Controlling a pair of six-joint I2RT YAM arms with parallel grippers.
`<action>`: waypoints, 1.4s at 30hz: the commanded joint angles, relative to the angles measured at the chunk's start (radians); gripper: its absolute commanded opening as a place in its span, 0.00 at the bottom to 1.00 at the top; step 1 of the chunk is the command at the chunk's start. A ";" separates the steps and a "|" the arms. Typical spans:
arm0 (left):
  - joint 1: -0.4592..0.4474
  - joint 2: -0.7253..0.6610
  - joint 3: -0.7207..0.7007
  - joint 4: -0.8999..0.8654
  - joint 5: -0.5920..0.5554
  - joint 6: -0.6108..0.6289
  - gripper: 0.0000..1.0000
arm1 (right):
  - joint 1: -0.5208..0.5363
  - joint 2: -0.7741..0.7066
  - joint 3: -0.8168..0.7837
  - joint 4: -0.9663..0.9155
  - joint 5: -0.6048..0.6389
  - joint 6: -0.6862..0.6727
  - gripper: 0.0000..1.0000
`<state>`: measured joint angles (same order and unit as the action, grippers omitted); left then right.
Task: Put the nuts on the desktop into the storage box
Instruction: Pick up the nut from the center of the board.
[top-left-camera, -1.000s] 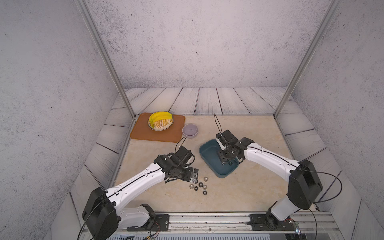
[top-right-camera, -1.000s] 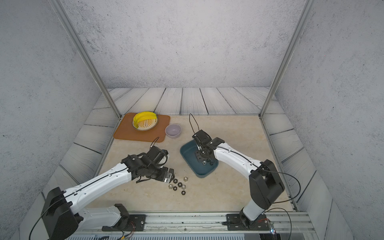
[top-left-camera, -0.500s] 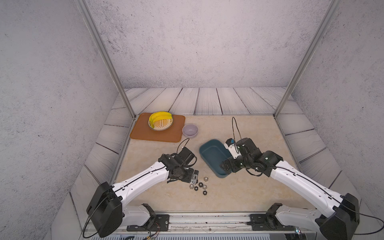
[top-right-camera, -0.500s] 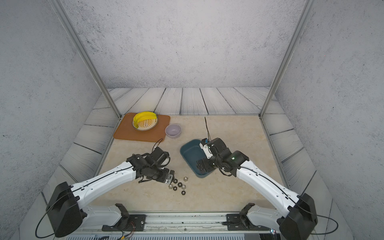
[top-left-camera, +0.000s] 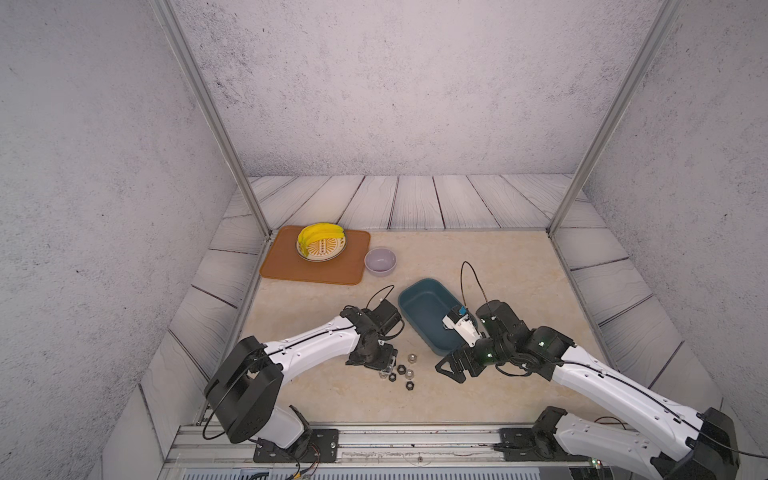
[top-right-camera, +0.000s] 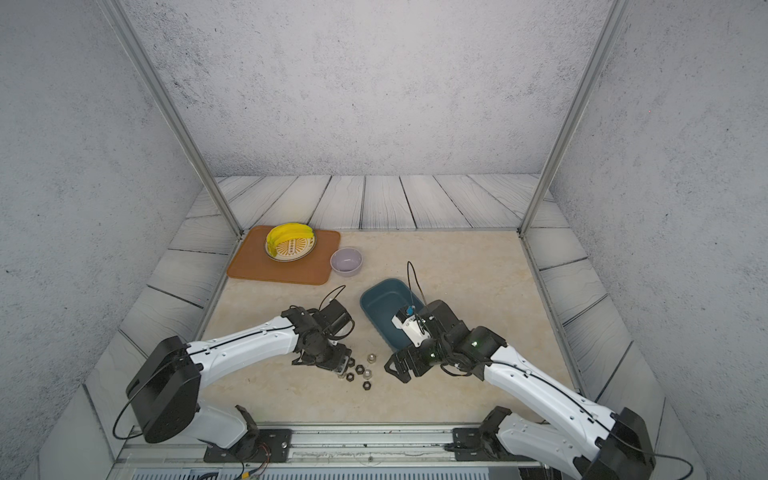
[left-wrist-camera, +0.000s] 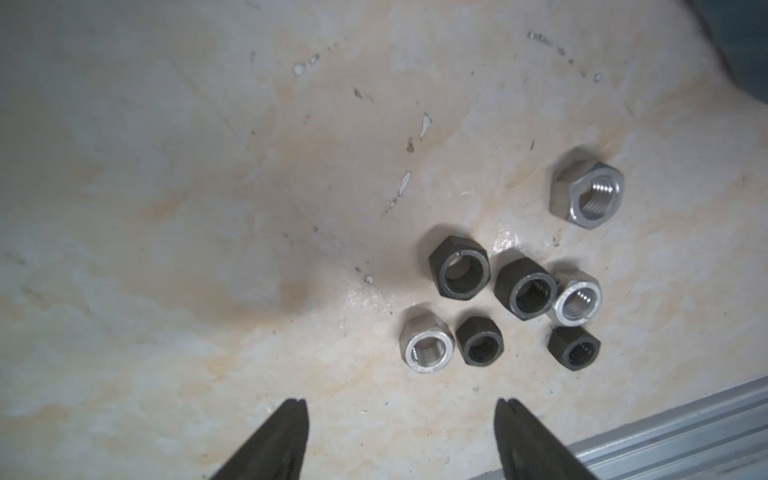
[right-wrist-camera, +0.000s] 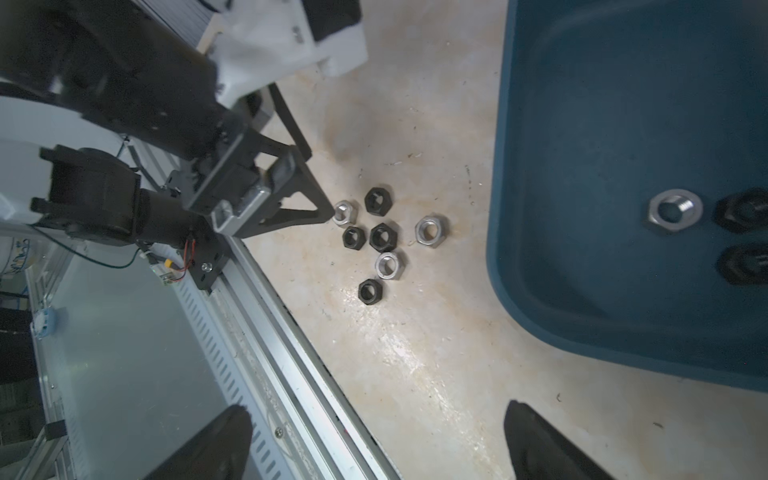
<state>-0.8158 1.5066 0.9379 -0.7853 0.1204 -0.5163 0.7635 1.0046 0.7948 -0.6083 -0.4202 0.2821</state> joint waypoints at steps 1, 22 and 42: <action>-0.005 0.046 0.025 -0.003 0.016 0.009 0.70 | 0.010 -0.024 -0.003 0.043 -0.033 0.011 0.99; -0.008 0.165 0.023 0.049 0.053 -0.004 0.57 | 0.017 -0.035 -0.010 0.044 0.013 0.012 0.99; -0.008 0.150 0.015 0.000 0.000 -0.014 0.46 | 0.017 -0.041 -0.009 0.044 0.021 0.012 0.99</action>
<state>-0.8177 1.6554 0.9512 -0.7475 0.1417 -0.5266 0.7761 0.9821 0.7914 -0.5709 -0.4107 0.2855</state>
